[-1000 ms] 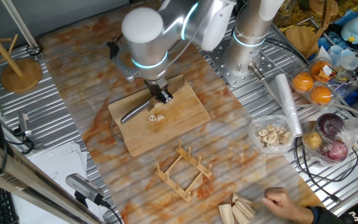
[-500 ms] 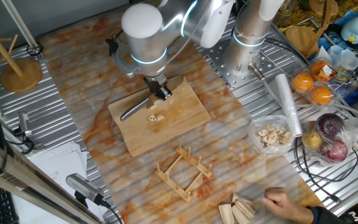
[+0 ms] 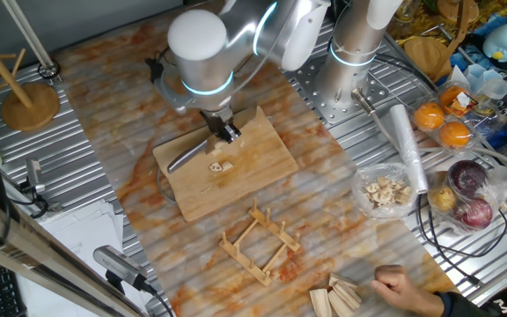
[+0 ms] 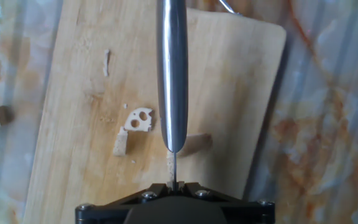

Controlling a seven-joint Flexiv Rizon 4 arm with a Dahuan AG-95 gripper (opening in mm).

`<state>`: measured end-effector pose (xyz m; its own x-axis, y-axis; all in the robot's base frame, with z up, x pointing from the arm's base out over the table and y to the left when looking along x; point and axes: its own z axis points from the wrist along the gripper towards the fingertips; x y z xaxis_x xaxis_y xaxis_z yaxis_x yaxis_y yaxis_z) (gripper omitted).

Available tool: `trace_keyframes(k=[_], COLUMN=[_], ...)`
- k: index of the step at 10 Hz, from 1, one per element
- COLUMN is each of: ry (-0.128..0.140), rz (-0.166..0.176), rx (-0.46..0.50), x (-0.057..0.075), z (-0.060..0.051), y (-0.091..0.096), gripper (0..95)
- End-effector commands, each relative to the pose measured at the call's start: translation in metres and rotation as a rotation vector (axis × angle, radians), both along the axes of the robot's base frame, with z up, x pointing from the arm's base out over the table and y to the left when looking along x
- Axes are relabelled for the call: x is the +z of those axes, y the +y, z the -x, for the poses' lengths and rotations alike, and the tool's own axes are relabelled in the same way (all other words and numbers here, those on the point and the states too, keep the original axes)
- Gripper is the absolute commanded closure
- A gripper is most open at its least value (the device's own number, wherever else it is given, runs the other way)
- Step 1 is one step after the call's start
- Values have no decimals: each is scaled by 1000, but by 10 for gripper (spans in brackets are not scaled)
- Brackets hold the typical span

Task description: Slice the lotus root

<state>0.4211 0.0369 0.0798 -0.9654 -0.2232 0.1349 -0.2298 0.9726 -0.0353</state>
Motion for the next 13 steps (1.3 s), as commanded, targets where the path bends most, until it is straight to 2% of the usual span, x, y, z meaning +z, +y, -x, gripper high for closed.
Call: trace_keyframes(k=[1, 6, 13], ry=[-1, -2, 1], rz=[1, -18, -22], rx=[0, -6, -10], x=[-6, -11, -17], z=[-3, -5, -4], y=[-1, -2, 0], gripper=[950, 950, 950])
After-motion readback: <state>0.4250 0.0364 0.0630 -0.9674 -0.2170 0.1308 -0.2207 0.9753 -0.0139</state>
